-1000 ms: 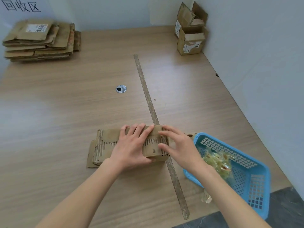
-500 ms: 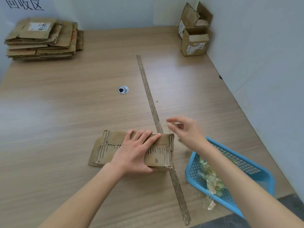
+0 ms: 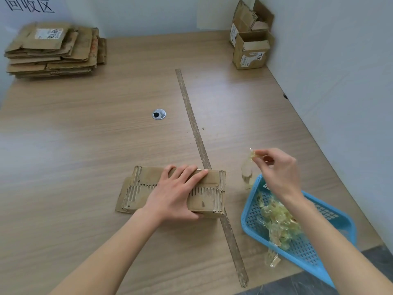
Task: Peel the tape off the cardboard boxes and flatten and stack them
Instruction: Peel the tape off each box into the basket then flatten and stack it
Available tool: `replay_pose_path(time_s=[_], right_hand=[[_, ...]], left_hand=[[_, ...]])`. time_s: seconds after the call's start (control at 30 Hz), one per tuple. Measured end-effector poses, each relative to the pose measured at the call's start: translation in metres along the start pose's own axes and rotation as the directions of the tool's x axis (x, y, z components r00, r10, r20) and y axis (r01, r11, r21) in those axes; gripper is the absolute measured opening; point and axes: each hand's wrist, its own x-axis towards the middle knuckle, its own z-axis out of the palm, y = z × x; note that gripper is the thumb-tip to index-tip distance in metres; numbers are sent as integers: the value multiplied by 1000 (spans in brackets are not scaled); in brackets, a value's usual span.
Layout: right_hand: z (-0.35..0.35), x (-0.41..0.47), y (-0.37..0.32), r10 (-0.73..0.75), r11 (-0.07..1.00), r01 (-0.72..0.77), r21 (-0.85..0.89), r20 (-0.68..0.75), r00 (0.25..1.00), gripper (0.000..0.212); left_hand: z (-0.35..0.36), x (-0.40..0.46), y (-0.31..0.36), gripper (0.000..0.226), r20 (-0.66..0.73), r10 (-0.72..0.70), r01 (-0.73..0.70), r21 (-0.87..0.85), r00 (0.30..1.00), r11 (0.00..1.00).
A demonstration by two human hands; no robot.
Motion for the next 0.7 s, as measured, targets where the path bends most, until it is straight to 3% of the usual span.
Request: replay_pose_path(time_s=[0.13,0.23,0.37,0.47,0.57,0.6,0.7], right_hand=[[-6,-14,10,-29,969,77,-233,204,978,25],[11,-18,14,-39,905,197,-378,386,921,29],[37,-9,17,112,758,321,-568,598,794,29],[51,1,13,229,707,325,-629,637,736,40],[55,8,5,220,672,319,-668,592,776,7],[56,9,7,197,696,281,-661,552,810,10],[51,9,12,65,919,98,-382,391,918,12]], left_hand=[[1,0,1,116,0,3,-3,7,1000,1000],[2,0,2,115,-20,4,-4,11,1000,1000],[3,0,2,115,-38,7,-6,15,999,1000],[3,0,2,114,-41,12,-11,10,999,1000],[4,-1,1,114,-39,9,-8,16,999,1000],[4,-1,2,114,-40,10,-9,13,999,1000],[4,-1,1,114,-43,12,-12,0,999,1000]])
